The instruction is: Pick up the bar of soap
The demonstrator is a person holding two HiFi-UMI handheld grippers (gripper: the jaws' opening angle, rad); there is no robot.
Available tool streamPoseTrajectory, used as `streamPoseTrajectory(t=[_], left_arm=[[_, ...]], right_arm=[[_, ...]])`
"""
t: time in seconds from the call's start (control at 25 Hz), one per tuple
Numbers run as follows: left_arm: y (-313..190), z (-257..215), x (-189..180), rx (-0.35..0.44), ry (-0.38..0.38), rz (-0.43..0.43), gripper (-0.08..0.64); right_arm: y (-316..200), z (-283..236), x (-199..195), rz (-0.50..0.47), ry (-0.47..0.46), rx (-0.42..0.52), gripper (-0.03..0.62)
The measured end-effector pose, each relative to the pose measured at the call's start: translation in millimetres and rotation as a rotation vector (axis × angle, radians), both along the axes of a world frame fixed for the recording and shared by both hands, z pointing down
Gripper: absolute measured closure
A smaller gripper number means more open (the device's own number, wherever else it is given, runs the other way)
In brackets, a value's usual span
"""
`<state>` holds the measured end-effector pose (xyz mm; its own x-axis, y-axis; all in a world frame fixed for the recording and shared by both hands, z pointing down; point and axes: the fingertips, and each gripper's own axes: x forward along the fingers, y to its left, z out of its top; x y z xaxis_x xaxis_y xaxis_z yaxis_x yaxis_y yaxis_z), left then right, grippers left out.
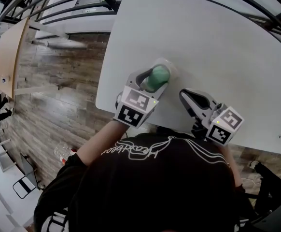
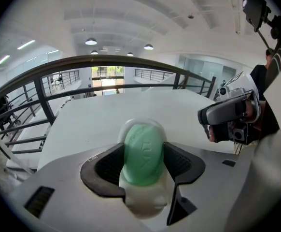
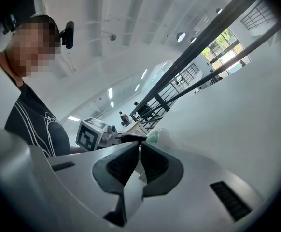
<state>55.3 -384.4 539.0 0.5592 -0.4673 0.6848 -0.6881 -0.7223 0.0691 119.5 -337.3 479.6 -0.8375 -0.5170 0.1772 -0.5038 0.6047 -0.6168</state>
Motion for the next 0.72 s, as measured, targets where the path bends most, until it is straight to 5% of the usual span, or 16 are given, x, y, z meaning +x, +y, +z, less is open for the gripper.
streamPoseTrajectory(t=[0.72], left_arm=[[-8.9,-9.6,2.2,0.012,0.041,-0.015,0.299]], right_arm=[[-0.9,-3.5,-0.2,0.017,0.007,-0.024,0.572]])
